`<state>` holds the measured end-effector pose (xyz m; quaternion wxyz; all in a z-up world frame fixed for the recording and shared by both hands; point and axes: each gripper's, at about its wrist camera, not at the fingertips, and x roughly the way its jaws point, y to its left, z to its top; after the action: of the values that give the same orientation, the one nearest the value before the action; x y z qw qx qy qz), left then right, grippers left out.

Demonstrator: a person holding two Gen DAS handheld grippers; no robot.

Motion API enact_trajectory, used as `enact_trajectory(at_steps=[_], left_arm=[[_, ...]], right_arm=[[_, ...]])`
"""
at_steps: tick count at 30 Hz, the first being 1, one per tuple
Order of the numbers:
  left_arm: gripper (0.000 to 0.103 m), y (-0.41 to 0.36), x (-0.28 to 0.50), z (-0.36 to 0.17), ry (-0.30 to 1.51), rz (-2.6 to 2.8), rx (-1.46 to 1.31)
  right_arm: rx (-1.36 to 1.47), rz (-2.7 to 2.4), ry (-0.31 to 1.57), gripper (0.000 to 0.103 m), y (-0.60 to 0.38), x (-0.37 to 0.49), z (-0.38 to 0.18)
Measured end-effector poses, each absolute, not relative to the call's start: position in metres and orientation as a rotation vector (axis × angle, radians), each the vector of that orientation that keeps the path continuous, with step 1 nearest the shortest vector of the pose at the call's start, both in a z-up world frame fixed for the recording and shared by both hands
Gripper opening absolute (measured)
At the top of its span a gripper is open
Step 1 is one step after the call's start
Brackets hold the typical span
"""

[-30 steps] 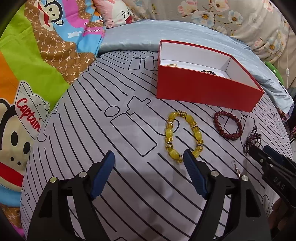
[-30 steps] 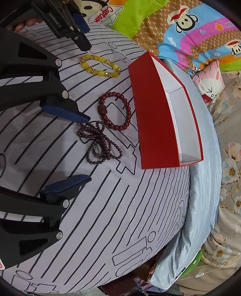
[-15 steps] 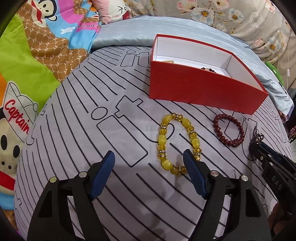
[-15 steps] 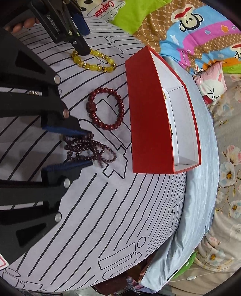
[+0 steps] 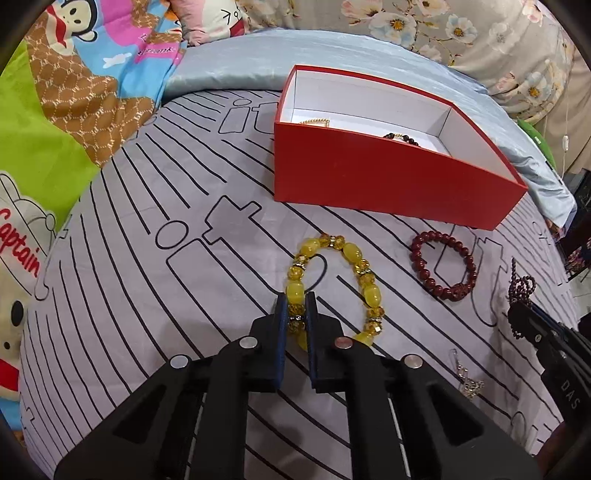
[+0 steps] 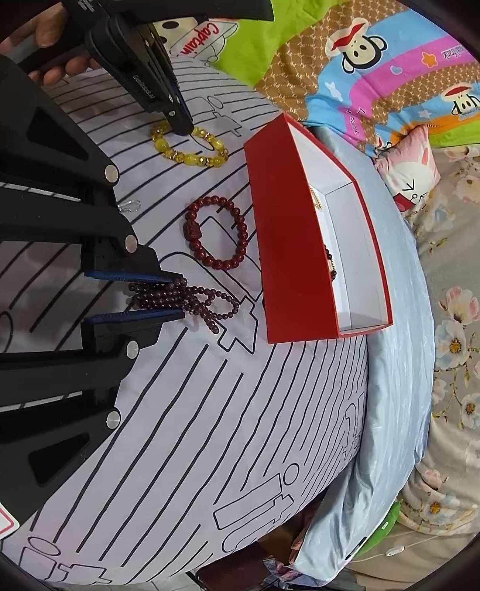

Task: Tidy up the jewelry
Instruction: 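Grasp the dark red bead strand with the right tool while the left tool grasps the yellow bead bracelet, then carry the bead strand and yellow bracelet with both tools into the red box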

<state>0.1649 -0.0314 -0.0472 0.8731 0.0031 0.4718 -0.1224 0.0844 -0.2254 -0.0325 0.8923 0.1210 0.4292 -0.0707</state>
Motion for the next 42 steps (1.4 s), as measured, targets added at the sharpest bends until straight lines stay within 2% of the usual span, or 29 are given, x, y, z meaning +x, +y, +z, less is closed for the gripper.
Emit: enact_trajectory(at_steps=[8, 20, 30, 36, 42], left_arm=[[0.009, -0.027, 0.147, -0.024, 0.957, -0.303, -0.021], [0.009, -0.033, 0.117, 0.055, 0.837, -0.406, -0.021], [0.009, -0.06, 0.141, 0.122, 0.681, -0.451, 0.039], [0.009, -0.08, 0.179, 0.13, 0.647, -0.429, 0.059], [0.009, -0.096, 0.233, 0.105, 0.697, -0.373, 0.076]], right_arm=[[0.254, -0.119, 0.862, 0.013, -0.218, 0.067, -0.013], [0.221, -0.062, 0.779, 0.013, -0.203, 0.057, 0.038], [0.214, -0.019, 0.709, 0.013, -0.207, 0.093, 0.075], [0.209, -0.009, 0.698, 0.013, -0.216, 0.137, 0.084], [0.193, -0.028, 0.711, 0.013, -0.227, 0.182, 0.077]])
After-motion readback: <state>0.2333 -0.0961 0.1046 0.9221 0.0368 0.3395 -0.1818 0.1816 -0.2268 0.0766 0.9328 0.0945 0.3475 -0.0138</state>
